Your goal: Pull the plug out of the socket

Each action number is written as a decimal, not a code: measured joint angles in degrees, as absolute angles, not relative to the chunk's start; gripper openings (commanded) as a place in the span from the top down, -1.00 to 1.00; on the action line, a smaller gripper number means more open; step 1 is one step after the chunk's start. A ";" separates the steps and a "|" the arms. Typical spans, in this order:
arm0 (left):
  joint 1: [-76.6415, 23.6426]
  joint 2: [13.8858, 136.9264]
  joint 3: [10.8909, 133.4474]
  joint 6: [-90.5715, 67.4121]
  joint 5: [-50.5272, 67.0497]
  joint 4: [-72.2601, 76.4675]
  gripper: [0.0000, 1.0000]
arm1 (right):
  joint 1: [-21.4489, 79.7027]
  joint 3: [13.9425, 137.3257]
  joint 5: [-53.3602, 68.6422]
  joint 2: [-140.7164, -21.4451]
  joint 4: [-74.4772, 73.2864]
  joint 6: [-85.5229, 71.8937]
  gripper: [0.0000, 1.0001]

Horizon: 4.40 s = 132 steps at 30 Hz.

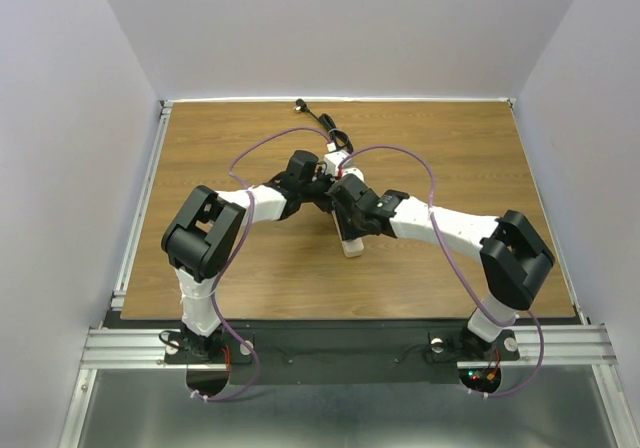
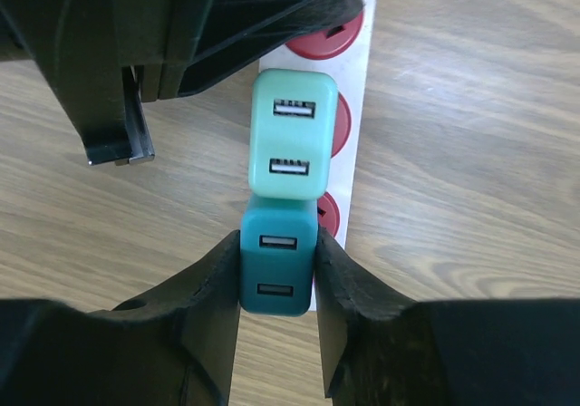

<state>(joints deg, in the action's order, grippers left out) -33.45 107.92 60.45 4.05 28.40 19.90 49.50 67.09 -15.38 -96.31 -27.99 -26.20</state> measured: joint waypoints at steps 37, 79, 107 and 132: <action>-39.66 110.80 60.90 0.21 20.84 30.94 1.00 | 48.45 67.90 -22.98 -89.32 -35.42 -24.25 0.99; -42.63 111.13 60.84 -3.07 20.53 34.98 1.00 | 48.82 67.64 -25.47 -78.37 -38.19 -25.71 0.99; -43.31 107.68 64.66 -3.03 19.40 22.79 1.00 | 49.28 59.68 -29.10 -70.32 -33.69 -33.52 0.99; -34.11 99.88 64.88 -8.05 21.41 9.17 1.00 | 49.69 47.64 -25.78 -82.54 -14.92 -33.41 0.99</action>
